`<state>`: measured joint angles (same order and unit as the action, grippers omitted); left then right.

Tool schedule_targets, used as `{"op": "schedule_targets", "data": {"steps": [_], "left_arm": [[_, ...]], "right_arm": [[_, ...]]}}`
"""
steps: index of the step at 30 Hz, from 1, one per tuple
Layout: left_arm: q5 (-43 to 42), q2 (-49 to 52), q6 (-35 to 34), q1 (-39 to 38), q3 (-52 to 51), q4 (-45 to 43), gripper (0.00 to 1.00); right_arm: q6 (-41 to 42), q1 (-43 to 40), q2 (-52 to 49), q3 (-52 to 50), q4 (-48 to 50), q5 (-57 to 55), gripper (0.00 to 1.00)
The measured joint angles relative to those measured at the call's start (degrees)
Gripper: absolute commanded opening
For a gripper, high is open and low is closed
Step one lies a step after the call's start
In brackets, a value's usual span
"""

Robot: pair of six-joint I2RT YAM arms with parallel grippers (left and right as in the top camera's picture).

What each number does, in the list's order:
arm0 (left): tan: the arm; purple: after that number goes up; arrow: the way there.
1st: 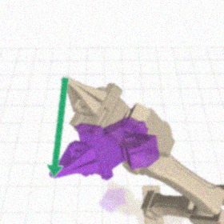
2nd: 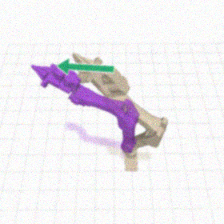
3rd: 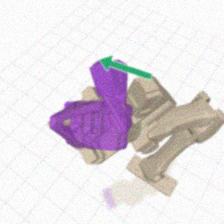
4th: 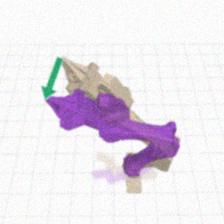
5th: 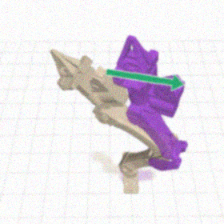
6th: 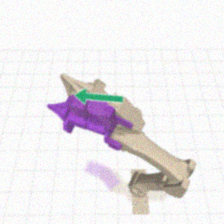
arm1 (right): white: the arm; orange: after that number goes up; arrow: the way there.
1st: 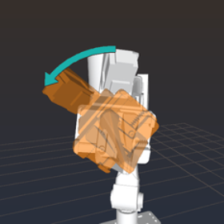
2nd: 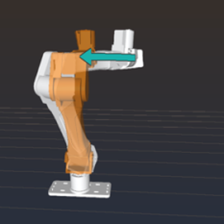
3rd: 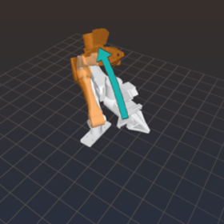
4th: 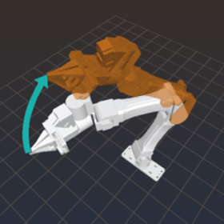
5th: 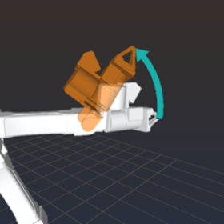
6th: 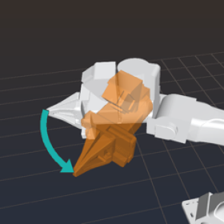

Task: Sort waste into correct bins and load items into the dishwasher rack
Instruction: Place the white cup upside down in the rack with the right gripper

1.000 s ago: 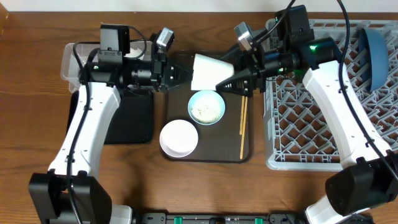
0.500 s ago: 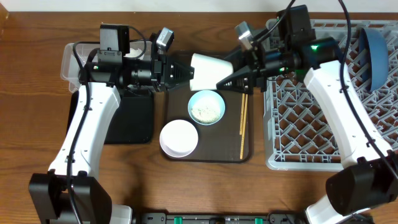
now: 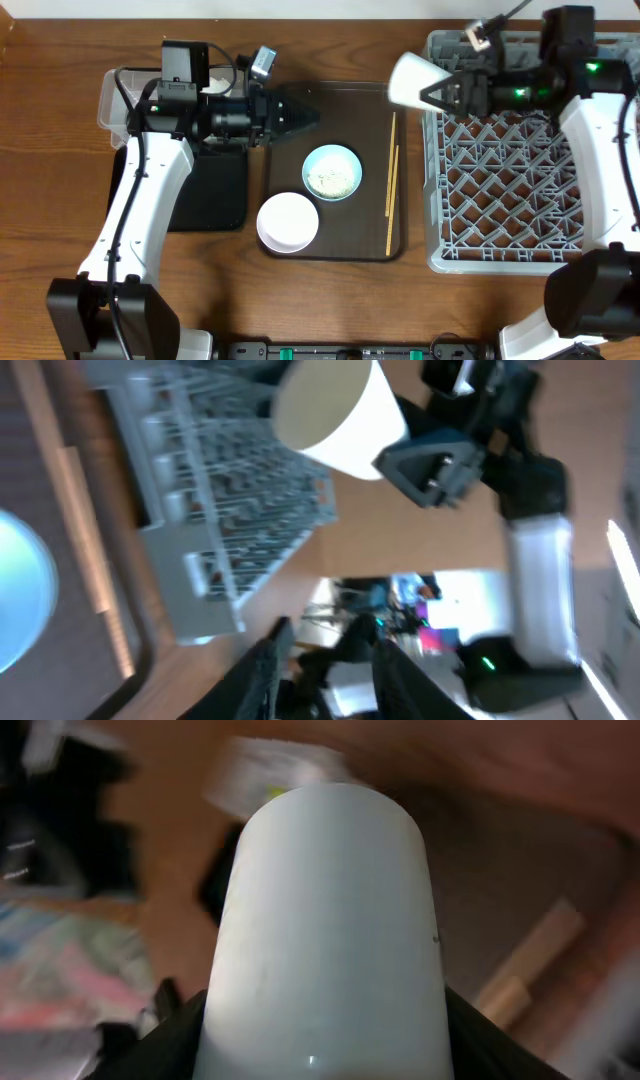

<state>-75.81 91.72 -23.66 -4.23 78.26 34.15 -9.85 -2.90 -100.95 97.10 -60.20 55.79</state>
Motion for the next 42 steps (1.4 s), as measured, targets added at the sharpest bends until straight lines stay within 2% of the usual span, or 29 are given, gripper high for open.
{"op": "schedule_targets", "data": {"steps": [8,13,19,25,30,42], "left_arm": [[24.33,-0.02,-0.11,0.00,0.04,9.22,0.36],[39.76,-0.02,-0.11,0.00,0.04,13.22,0.36],[50.47,-0.02,-0.11,0.00,0.02,15.50,0.36],[56.11,-0.02,-0.09,0.00,0.00,15.89,0.37],[57.51,-0.02,-0.07,0.00,0.00,15.98,0.36],[58.21,-0.02,-0.09,0.00,0.00,16.22,0.37]], "right_arm": [[11.13,-1.14,7.45,0.02,-12.09,-24.30,0.44],[15.54,-1.16,13.57,0.48,-22.12,-35.34,0.43],[18.23,-1.14,14.16,0.63,-36.44,-43.87,0.45],[19.96,0.26,14.01,0.63,-37.00,-46.64,0.47],[20.76,1.79,12.35,0.63,-37.00,-47.60,0.48],[20.94,2.12,0.83,0.63,-36.65,-48.37,0.49]]}}
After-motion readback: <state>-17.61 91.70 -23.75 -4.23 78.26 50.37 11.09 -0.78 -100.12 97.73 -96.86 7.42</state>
